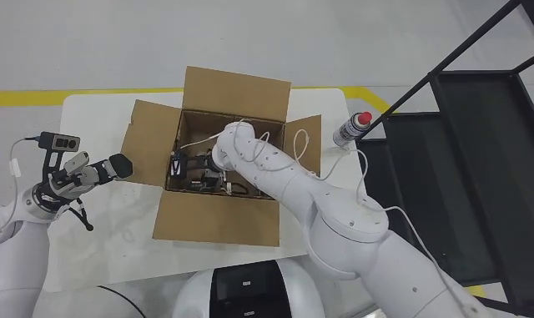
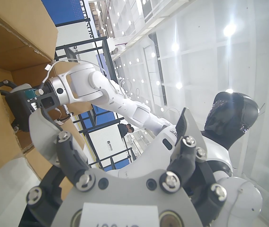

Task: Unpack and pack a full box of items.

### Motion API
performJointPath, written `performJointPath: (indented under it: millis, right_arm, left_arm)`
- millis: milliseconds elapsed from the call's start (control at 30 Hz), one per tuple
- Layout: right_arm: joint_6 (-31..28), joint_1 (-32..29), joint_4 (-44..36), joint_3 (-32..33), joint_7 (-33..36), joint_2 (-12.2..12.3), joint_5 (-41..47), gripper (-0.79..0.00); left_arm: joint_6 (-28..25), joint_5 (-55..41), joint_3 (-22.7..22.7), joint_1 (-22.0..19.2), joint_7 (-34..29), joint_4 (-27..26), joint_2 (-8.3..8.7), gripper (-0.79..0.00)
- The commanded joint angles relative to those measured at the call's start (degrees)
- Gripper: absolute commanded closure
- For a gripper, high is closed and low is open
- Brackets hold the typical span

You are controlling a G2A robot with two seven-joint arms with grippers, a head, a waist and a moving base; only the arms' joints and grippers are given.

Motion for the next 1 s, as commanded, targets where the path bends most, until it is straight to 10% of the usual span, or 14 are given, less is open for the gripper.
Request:
performJointPath:
  millis: [0, 967]
  right_arm:
    - [-0.1, -0.1, 0.4, 0.1, 0.2, -0.2, 0.1, 0.0]
    - [0.0, 3.1, 0.7, 2.0, -3.0, 1.7, -4.2, 0.0]
  left_arm:
    - [0.0, 0.0, 0.0, 0.0, 0.0, 0.0, 0.0, -0.785]
    - [0.0, 0.0, 0.0, 0.0, 0.0, 0.0, 0.0, -0.785]
